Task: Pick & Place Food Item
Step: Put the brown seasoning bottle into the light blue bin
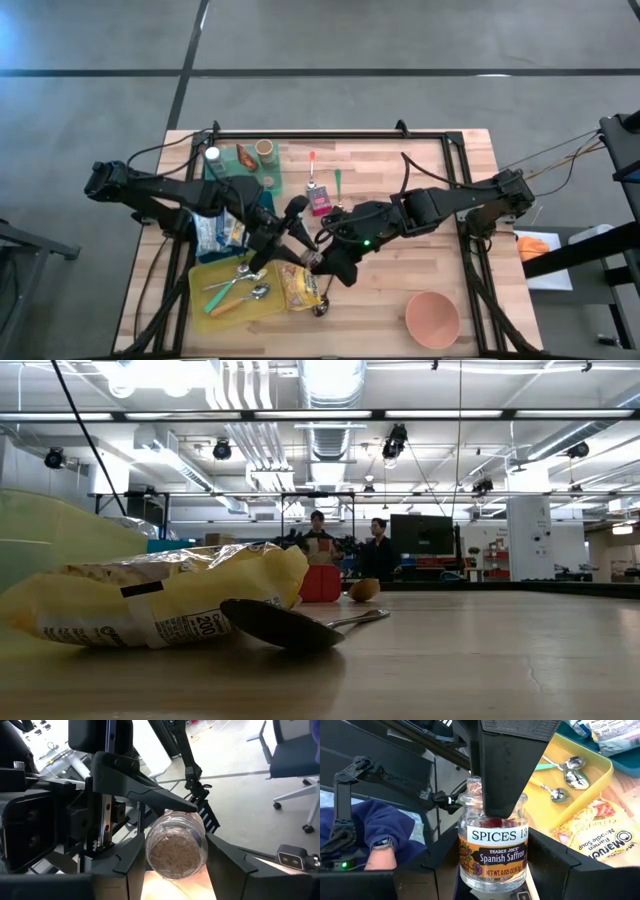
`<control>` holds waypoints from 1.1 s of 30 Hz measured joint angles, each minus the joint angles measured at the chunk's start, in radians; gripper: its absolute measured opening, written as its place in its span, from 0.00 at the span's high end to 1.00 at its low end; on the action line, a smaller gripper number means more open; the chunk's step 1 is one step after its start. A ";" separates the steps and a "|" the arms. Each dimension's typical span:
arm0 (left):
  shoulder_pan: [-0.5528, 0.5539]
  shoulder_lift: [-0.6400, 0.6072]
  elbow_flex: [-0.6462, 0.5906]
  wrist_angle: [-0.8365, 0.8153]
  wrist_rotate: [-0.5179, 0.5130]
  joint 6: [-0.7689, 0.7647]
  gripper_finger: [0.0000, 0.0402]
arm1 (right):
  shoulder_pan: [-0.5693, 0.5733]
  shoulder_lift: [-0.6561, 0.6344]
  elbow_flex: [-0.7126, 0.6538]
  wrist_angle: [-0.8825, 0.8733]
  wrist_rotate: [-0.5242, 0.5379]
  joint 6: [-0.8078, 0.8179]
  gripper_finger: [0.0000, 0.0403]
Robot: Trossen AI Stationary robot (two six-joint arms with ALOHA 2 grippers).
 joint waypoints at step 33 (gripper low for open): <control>0.001 -0.006 0.002 -0.038 0.014 -0.076 0.58 | -0.002 0.000 -0.004 0.009 -0.020 -0.017 0.50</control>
